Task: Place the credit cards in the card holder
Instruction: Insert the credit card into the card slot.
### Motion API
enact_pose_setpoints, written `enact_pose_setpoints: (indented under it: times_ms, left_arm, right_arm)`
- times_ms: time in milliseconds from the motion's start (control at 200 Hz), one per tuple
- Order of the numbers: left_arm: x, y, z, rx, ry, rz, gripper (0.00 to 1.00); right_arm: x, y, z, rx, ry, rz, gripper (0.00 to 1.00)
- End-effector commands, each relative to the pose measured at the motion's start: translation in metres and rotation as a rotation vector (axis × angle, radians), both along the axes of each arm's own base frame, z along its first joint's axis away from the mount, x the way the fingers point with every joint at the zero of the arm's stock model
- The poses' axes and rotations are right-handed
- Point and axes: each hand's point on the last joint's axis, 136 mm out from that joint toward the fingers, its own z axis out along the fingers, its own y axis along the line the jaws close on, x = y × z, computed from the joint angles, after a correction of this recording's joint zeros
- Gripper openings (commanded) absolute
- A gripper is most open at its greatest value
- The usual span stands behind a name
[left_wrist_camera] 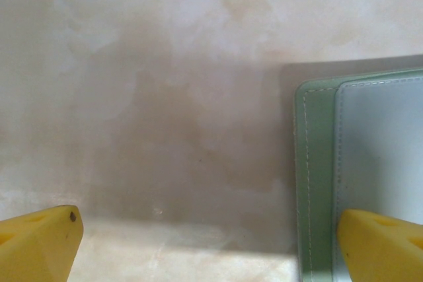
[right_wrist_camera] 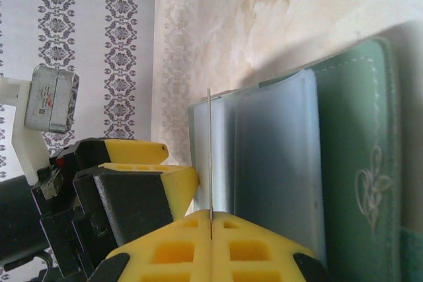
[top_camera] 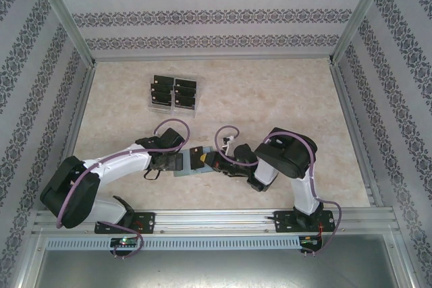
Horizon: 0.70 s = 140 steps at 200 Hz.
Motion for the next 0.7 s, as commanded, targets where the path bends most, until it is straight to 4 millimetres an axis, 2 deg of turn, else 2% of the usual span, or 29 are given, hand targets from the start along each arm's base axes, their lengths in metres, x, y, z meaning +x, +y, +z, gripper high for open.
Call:
enact_pose_setpoints:
  times_ms: [0, 335, 695]
  left_arm:
    - [-0.006, 0.010, -0.003, 0.039, 0.026, 0.006, 0.99]
    - [-0.006, 0.010, -0.002, 0.038, 0.025, 0.005, 0.99]
    - [-0.006, 0.009, -0.003, 0.036, 0.026, 0.005, 0.99]
  right_arm:
    - [-0.008, -0.020, -0.030, -0.101, 0.059, -0.030, 0.00]
    - [-0.011, -0.029, -0.040, -0.185, 0.094, -0.035, 0.00]
    - [-0.008, -0.009, -0.038, -0.150, 0.082, 0.008, 0.00]
